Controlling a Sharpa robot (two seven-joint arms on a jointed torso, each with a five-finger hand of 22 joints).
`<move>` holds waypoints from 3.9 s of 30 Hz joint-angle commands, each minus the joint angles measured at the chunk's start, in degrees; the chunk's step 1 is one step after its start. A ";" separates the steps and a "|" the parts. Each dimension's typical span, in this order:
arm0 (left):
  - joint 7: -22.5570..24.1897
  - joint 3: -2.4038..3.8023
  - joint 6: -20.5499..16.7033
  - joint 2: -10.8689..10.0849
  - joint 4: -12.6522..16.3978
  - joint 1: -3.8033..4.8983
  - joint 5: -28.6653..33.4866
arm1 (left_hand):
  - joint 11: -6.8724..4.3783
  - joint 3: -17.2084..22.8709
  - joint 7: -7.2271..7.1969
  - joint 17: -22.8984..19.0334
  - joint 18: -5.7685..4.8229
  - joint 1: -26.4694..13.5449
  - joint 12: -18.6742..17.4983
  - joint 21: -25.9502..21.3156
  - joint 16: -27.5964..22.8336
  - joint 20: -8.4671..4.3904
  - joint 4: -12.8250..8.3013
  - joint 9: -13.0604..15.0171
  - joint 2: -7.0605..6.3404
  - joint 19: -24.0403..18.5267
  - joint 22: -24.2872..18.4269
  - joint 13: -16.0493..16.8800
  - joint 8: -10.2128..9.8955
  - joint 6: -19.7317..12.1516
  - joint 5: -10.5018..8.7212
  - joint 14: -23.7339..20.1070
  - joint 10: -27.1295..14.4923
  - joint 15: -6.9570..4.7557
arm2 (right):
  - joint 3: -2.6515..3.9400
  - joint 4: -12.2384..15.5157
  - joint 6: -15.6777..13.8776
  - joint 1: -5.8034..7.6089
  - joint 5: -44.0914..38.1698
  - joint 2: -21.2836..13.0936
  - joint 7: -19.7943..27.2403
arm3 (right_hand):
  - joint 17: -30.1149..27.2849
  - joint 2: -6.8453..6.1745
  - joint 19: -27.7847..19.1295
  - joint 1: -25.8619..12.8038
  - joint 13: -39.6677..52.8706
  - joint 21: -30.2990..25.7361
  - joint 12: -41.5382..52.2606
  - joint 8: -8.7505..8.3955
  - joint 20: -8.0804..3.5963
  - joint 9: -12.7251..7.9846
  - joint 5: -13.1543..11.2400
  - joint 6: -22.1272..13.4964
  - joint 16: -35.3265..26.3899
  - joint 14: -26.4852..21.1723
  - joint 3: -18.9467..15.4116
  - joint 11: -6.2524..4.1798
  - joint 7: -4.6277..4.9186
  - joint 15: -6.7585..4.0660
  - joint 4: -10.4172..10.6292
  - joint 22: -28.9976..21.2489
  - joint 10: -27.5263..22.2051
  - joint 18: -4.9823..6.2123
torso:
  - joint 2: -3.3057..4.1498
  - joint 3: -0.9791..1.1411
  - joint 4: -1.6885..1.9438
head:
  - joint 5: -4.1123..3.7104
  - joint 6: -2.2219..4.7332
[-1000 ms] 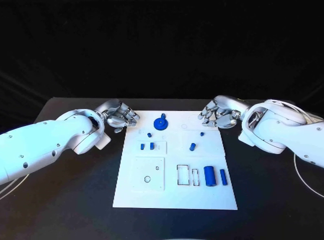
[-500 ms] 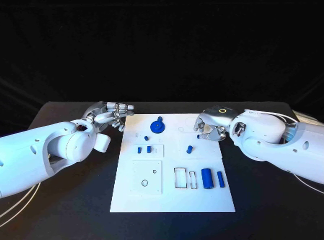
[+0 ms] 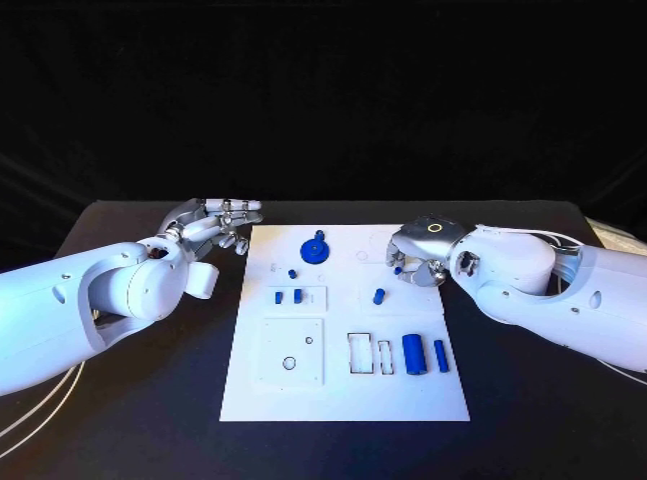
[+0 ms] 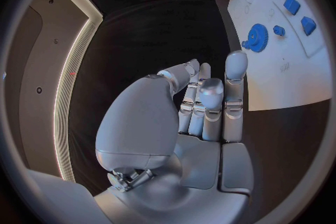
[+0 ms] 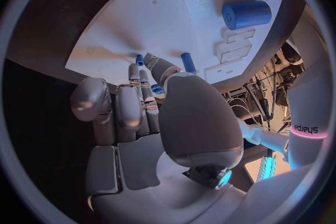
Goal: Assemble the parts on the task board
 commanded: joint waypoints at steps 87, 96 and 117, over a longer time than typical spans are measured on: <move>-1.62 0.01 2.36 1.10 -0.50 -0.02 0.82 | 0.42 -1.64 0.36 -0.96 1.01 -0.18 0.95 -1.78 -0.37 0.14 -0.38 -0.46 0.50 -0.73 -1.22 0.12 0.52 -1.40 -0.19 -0.73 -2.08 0.12 | 0.72 10.22 -7.91 -2.95 8.27 5.02 1.86 | 0.32 2.50 1.65 -0.15 -4.61 0.50 0.12 1.10 -0.75 2.23 -4.83 4.71 0.48 2.35 6.80 -0.26 0.13 -0.66 -1.46 1.56 5.86 0.22 | -0.14 -0.15 0.03 | 2.41 -1.30; -1.90 0.00 2.53 1.36 -0.28 -0.01 0.64 | 0.44 -1.68 0.38 -0.98 1.02 -0.18 0.98 -1.84 -0.36 0.15 -0.39 -0.47 0.52 -0.74 -1.26 0.12 0.52 -1.46 -0.19 -0.75 -2.17 0.13 | 0.15 8.33 -3.66 -5.73 8.74 8.37 3.13 | 0.29 2.63 1.57 -0.31 -4.83 0.39 -0.12 0.95 -0.68 2.31 -4.60 4.44 0.47 2.29 6.87 -0.06 0.34 -0.55 -1.51 1.35 5.72 0.26 | -0.08 -0.12 -0.11 | 2.99 -1.73; -2.07 0.00 2.78 1.52 0.07 -0.01 -0.29 | 0.55 -1.90 0.50 -1.15 1.02 -0.25 1.09 -2.03 -0.37 0.21 -0.41 -0.54 0.60 -0.77 -1.41 0.12 0.52 -1.74 -0.19 -0.85 -2.53 0.22 | -0.04 6.09 -3.41 -7.65 7.22 11.13 2.87 | 0.34 2.70 1.57 -0.36 -4.90 0.39 -0.17 0.94 -0.66 2.36 -4.39 4.41 0.53 2.28 6.87 -0.02 0.41 -0.53 -1.54 1.36 5.75 0.26 | -0.04 -0.05 -0.07 | 3.58 -2.51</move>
